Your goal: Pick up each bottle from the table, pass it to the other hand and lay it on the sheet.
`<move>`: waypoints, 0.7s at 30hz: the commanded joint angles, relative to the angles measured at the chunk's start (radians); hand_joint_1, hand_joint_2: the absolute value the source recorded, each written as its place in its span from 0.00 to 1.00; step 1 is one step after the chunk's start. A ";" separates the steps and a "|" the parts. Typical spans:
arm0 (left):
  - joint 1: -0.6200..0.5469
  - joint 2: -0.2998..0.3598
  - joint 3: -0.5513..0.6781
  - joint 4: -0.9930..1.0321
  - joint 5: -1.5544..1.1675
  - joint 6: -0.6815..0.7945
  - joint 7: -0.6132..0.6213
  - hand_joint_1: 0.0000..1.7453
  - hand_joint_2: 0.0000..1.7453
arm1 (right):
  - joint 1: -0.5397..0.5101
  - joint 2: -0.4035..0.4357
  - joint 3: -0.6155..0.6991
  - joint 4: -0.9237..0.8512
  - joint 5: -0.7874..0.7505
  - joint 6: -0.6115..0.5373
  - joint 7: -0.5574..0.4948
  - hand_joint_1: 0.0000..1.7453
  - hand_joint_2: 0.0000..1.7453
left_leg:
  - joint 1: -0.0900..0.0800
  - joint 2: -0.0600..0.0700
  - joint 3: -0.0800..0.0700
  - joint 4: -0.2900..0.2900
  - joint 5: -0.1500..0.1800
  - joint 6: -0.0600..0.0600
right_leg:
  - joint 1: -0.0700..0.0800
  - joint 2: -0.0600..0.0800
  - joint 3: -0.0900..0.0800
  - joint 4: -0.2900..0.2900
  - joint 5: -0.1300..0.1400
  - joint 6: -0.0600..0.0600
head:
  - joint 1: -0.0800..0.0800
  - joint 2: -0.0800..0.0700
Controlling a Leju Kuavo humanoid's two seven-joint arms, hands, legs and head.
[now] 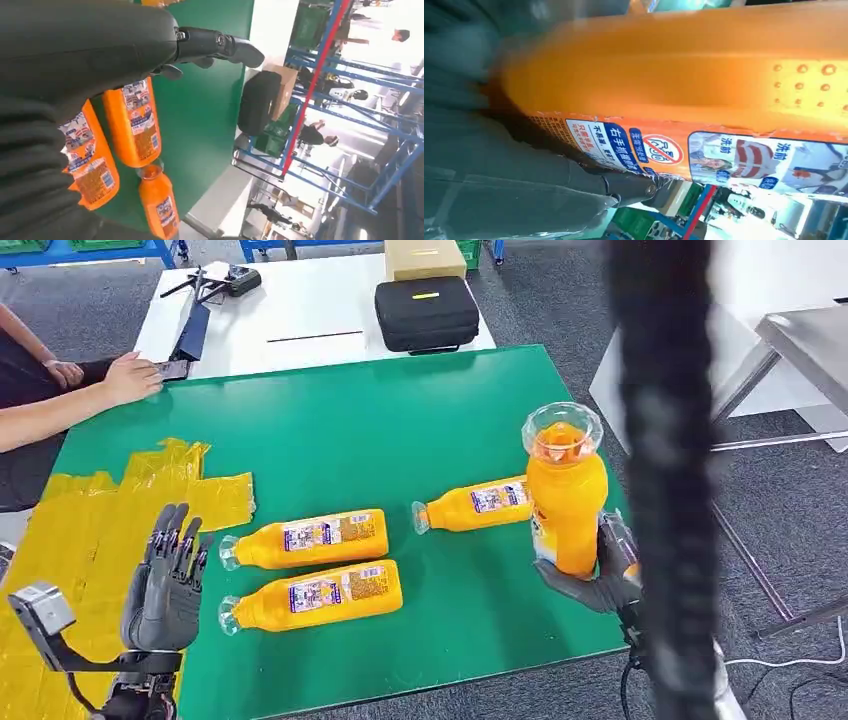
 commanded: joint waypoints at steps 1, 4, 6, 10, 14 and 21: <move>-0.195 0.007 -0.137 0.103 0.060 -0.063 0.050 0.00 1.00 | -0.295 0.155 0.245 0.250 0.165 -0.146 0.164 1.00 1.00 | 0.002 0.006 0.003 0.001 -0.001 -0.004 | 0.002 0.004 0.002 -0.001 0.001 -0.001 | 0.000 0.000; -0.291 -0.013 -0.168 0.172 0.098 -0.078 0.066 0.00 1.00 | -0.413 0.224 0.348 0.384 0.238 -0.194 0.237 1.00 1.00 | 0.002 0.007 0.003 0.000 0.001 -0.005 | 0.002 0.005 0.002 -0.002 0.003 -0.001 | 0.000 0.000; -0.330 -0.030 -0.190 0.189 0.101 -0.062 0.080 0.00 1.00 | -0.469 0.261 0.398 0.445 0.266 -0.204 0.259 1.00 1.00 | 0.001 0.005 0.002 -0.001 0.003 -0.003 | 0.001 0.003 0.000 -0.001 0.004 -0.001 | 0.000 0.000; -0.324 -0.026 -0.193 0.184 0.101 -0.059 0.081 0.00 1.00 | -0.466 0.252 0.399 0.439 0.267 -0.205 0.260 1.00 1.00 | 0.003 0.004 0.003 0.001 0.004 -0.007 | 0.002 0.001 0.002 0.000 0.004 -0.003 | 0.000 0.000; -0.326 -0.019 -0.202 0.177 0.104 -0.049 0.078 0.00 1.00 | -0.469 0.251 0.410 0.428 0.266 -0.191 0.270 1.00 1.00 | 0.003 0.001 0.002 0.000 0.005 -0.005 | 0.002 -0.001 0.001 0.000 0.003 -0.002 | 0.000 0.000; -0.412 -0.026 -0.283 0.214 -0.007 0.089 0.054 0.00 1.00 | -0.627 0.339 0.533 0.562 0.293 -0.162 0.300 1.00 1.00 | 0.002 0.006 -0.004 0.003 0.004 -0.006 | 0.002 0.003 -0.005 0.004 0.004 -0.002 | 0.001 0.000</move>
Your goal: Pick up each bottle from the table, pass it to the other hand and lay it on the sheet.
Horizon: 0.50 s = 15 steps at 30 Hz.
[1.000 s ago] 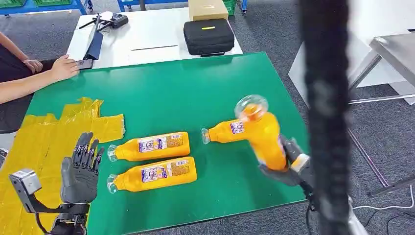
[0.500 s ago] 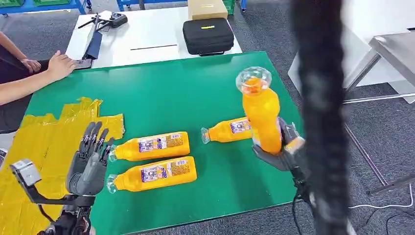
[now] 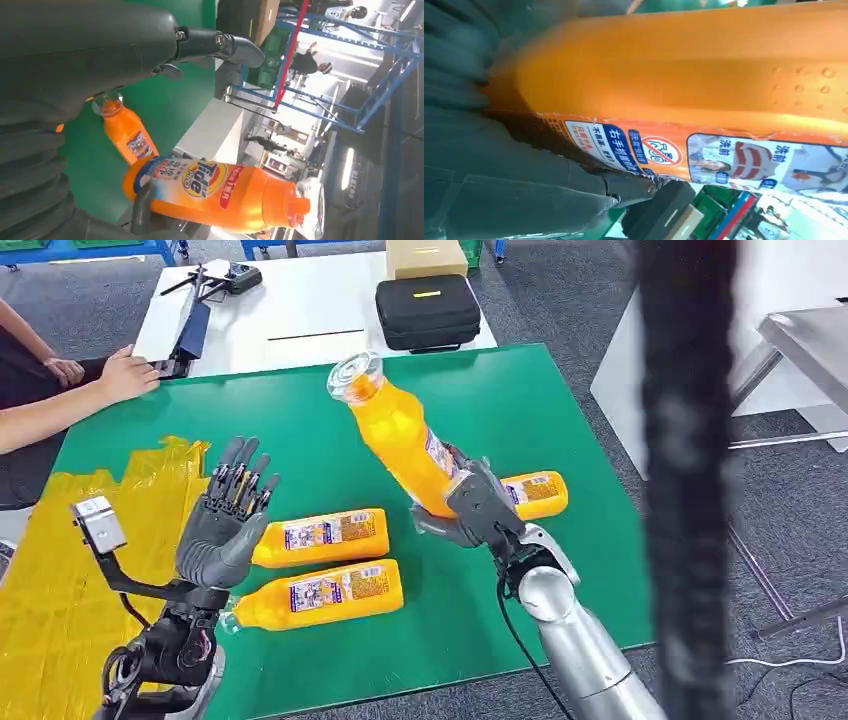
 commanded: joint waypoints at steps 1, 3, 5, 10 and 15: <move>-0.139 -0.002 -0.123 0.106 -0.166 0.172 -0.051 0.00 1.00 | -0.222 0.106 0.166 0.227 0.000 0.028 0.038 1.00 1.00 | 0.002 0.006 0.003 0.003 -0.003 -0.005 | 0.001 0.004 0.002 0.002 0.000 -0.001 | 0.000 0.000; -0.134 -0.004 -0.115 0.099 -0.125 0.178 -0.025 0.00 1.00 | -0.224 0.101 0.178 0.224 0.013 0.027 0.033 1.00 1.00 | 0.002 0.002 0.004 0.002 -0.002 -0.007 | 0.002 -0.001 0.003 0.002 -0.001 -0.001 | 0.000 0.000; -0.133 -0.002 -0.112 0.097 -0.111 0.185 -0.022 0.00 1.00 | -0.228 0.100 0.186 0.231 0.023 0.026 0.032 1.00 1.00 | 0.002 -0.001 0.004 0.001 -0.002 -0.005 | 0.002 -0.004 0.005 0.000 -0.002 0.000 | 0.000 0.000; -0.173 -0.014 -0.140 0.125 -0.043 0.180 0.007 0.00 1.00 | -0.262 0.133 0.211 0.321 0.050 0.018 0.025 1.00 1.00 | 0.001 0.001 0.001 0.001 0.001 -0.002 | 0.000 -0.001 0.000 0.000 0.000 0.001 | 0.000 0.000; -0.179 -0.019 -0.144 0.131 -0.024 0.185 0.018 0.00 1.00 | -0.262 0.137 0.221 0.325 0.055 0.016 0.021 1.00 1.00 | 0.001 -0.001 0.000 0.001 0.001 -0.002 | 0.000 -0.002 0.000 0.000 0.000 0.001 | 0.000 0.000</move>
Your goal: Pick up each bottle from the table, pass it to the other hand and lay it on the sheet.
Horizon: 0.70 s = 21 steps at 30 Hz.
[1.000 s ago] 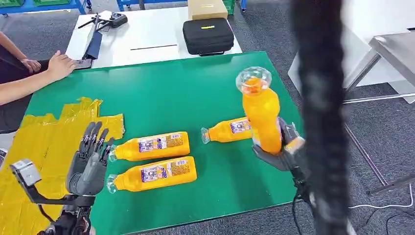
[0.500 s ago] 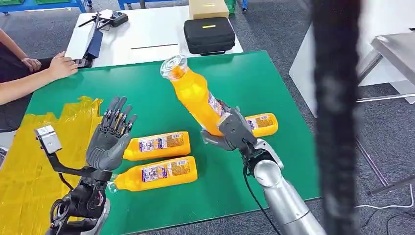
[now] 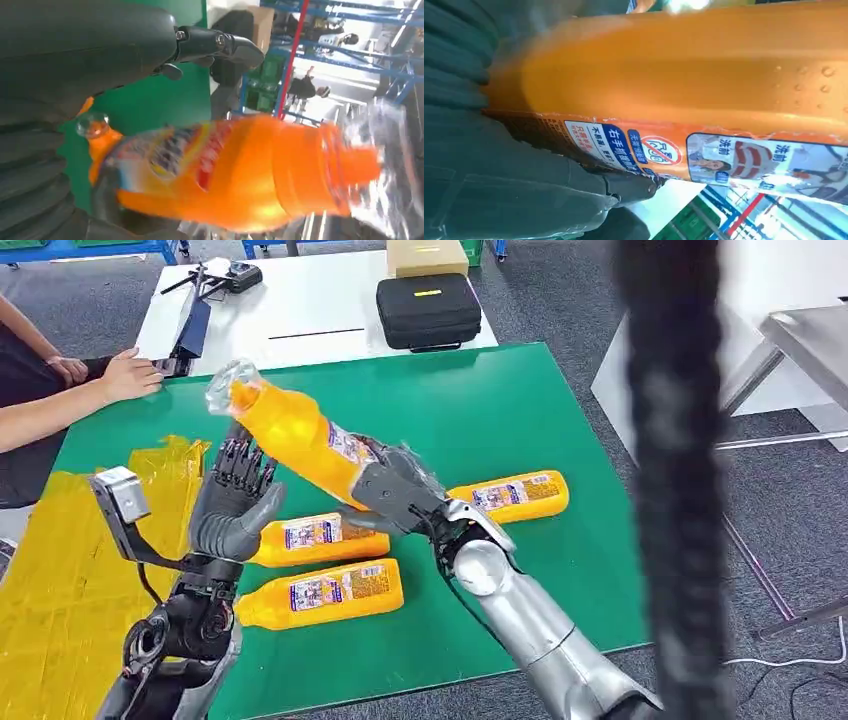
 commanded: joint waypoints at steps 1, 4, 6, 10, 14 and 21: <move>-0.072 -0.010 -0.050 0.091 0.054 0.005 0.029 0.00 1.00 | -0.081 0.024 0.072 0.144 0.007 -0.004 -0.008 1.00 1.00 | 0.001 0.000 0.004 0.001 -0.002 -0.003 | 0.001 -0.002 0.005 0.000 -0.002 0.000 | 0.000 0.000; -0.087 -0.018 -0.061 0.101 0.078 0.007 0.034 0.00 1.00 | -0.093 0.041 0.103 0.171 0.011 -0.001 -0.004 1.00 1.00 | 0.002 0.001 0.007 0.002 -0.004 -0.005 | 0.002 -0.002 0.007 0.001 -0.003 -0.001 | 0.000 0.000; -0.094 -0.023 -0.067 0.103 0.102 0.009 0.043 0.00 1.00 | -0.102 0.052 0.128 0.193 0.014 -0.003 0.002 1.00 1.00 | 0.001 0.001 0.004 0.001 -0.003 -0.004 | 0.001 -0.001 0.005 0.001 -0.002 -0.001 | 0.000 0.000; -0.096 -0.023 -0.076 0.104 0.103 0.010 0.043 0.00 1.00 | -0.102 0.060 0.146 0.199 0.024 -0.009 0.006 1.00 1.00 | 0.000 0.001 0.003 0.000 -0.001 -0.003 | 0.000 -0.001 0.003 0.000 -0.001 0.000 | 0.000 0.000; -0.096 -0.023 -0.076 0.104 0.103 0.010 0.043 0.00 1.00 | -0.102 0.060 0.146 0.199 0.024 -0.009 0.006 1.00 1.00 | 0.001 0.000 0.002 0.000 -0.001 -0.002 | 0.001 -0.001 0.001 0.000 -0.001 0.000 | 0.000 0.000; -0.102 -0.029 -0.086 0.113 0.109 0.030 0.053 0.00 1.00 | -0.101 0.075 0.209 0.185 0.076 -0.024 0.012 1.00 1.00 | 0.001 0.000 0.003 0.001 -0.002 -0.003 | 0.001 -0.002 0.003 0.000 -0.002 0.000 | 0.000 0.000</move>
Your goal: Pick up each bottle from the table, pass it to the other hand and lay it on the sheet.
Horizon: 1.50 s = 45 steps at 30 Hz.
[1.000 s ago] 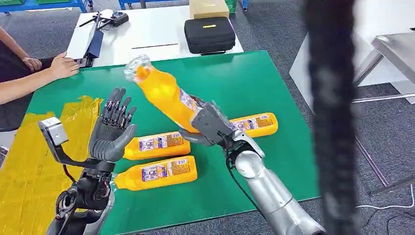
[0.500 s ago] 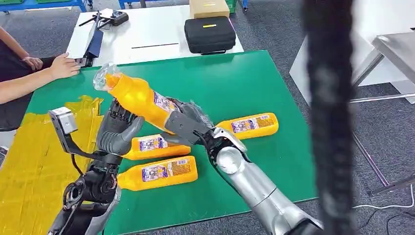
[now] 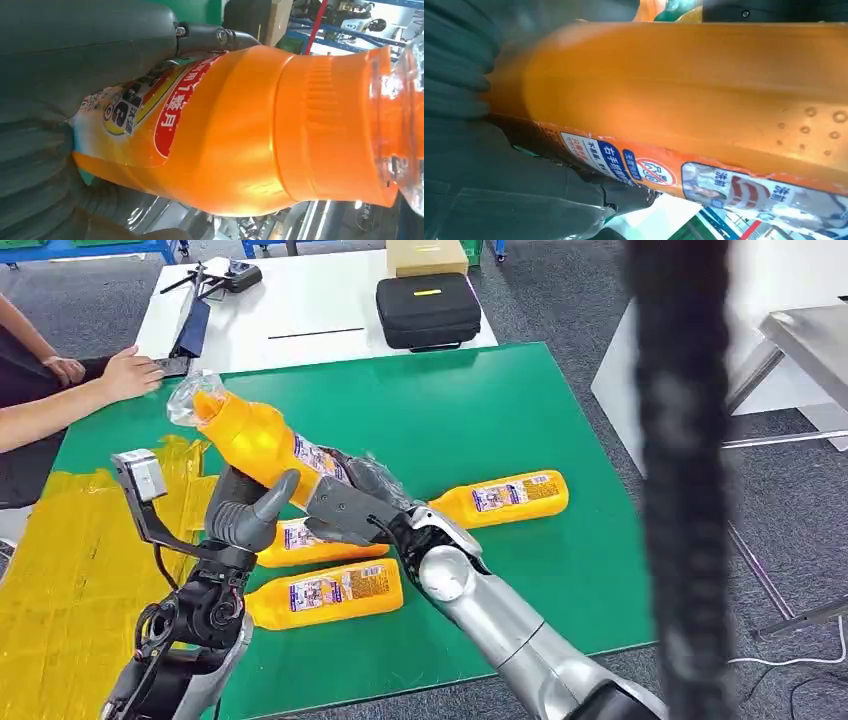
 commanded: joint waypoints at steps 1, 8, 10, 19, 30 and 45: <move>-0.060 -0.014 -0.062 0.073 0.013 0.031 0.016 0.00 1.00 | -0.057 0.010 0.169 0.053 0.076 -0.007 0.014 1.00 1.00 | 0.002 0.000 0.007 0.003 -0.005 -0.005 | 0.002 -0.003 0.008 0.001 -0.004 -0.001 | 0.000 0.000; -0.065 -0.010 -0.063 0.097 0.033 0.080 -0.001 0.00 1.00 | -0.030 0.017 0.351 0.061 0.069 0.032 0.035 1.00 1.00 | 0.002 -0.001 0.005 0.000 -0.002 -0.004 | 0.002 -0.003 0.006 0.000 -0.003 -0.001 | 0.000 0.000; -0.057 -0.009 -0.049 0.100 0.039 0.093 -0.008 0.00 1.00 | -0.029 0.020 0.369 0.065 0.067 0.034 0.034 1.00 1.00 | 0.001 0.001 0.006 0.000 -0.003 -0.004 | 0.001 -0.001 0.006 -0.001 -0.003 -0.001 | 0.000 0.000; -0.052 -0.007 -0.034 0.088 0.049 0.125 -0.026 1.00 1.00 | -0.039 0.000 0.409 0.054 0.063 0.039 0.035 1.00 1.00 | 0.002 -0.001 0.004 0.001 -0.003 -0.004 | 0.002 -0.003 0.006 -0.001 -0.003 -0.001 | 0.000 0.000; -0.045 0.000 -0.033 0.085 0.059 0.131 -0.037 1.00 1.00 | -0.034 -0.009 0.410 0.071 0.056 0.027 0.039 1.00 1.00 | 0.002 -0.002 0.006 0.000 -0.003 -0.004 | 0.002 -0.004 0.007 -0.001 -0.003 -0.001 | 0.000 0.000; 0.071 0.094 0.267 -0.185 -0.703 0.299 -0.181 1.00 1.00 | 0.045 -0.128 0.193 0.052 0.063 -0.074 0.030 0.00 0.00 | 0.002 -0.003 0.004 0.001 -0.003 -0.004 | 0.002 -0.006 0.005 0.000 -0.004 -0.001 | 0.000 0.000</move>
